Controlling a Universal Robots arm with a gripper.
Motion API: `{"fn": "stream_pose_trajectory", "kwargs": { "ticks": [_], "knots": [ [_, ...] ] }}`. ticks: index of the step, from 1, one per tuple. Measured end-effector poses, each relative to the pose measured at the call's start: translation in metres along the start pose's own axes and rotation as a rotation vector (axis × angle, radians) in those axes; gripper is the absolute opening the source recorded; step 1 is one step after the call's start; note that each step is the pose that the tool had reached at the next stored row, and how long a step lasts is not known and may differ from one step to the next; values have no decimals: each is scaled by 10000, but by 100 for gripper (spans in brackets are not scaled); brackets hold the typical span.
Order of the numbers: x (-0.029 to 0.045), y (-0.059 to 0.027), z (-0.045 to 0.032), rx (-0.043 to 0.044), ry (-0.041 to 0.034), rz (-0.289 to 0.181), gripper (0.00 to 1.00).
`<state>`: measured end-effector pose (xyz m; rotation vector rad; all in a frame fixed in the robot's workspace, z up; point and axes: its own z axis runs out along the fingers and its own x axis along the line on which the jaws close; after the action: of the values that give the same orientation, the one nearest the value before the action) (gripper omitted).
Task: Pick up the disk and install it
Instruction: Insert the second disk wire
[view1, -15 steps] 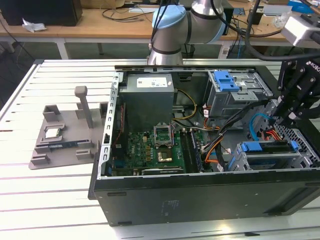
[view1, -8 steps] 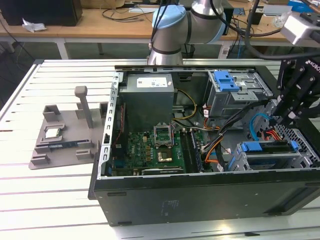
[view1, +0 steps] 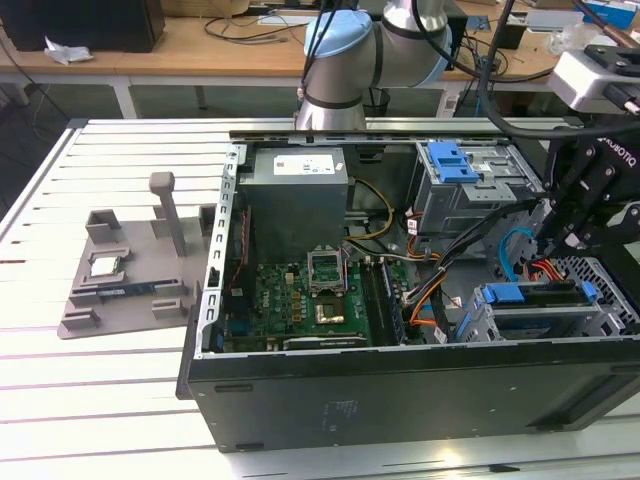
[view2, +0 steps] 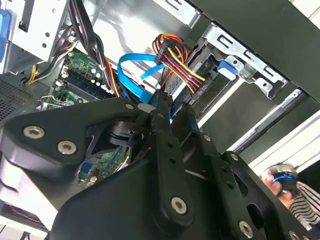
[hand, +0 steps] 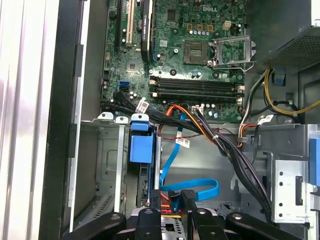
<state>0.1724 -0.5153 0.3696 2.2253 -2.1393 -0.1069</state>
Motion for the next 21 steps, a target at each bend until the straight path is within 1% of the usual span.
{"fn": "stream_pose_trajectory", "kwargs": {
  "ticks": [1, 3, 6, 7, 8, 11, 13, 14, 17, 19, 21],
  "knots": [
    [0, 0, 0, 0, -1, 0, 29],
    [0, 0, 0, 0, -1, -1, 16],
    [10, 0, 2, 0, -2, -2, 16],
    [29, 1, 4, -3, 92, 2, 16],
    [40, 2, 7, -5, 149, 4, 16],
    [69, 1, 31, -9, 224, 2, 16],
    [78, 0, 45, -12, 307, 2, 16],
    [80, -2, 70, -15, 339, -3, 16],
    [81, -7, 129, -17, 358, -18, 16],
    [90, -11, 174, -21, 394, -31, 16],
    [102, -12, 194, -22, 416, -40, 16]
  ]
}}
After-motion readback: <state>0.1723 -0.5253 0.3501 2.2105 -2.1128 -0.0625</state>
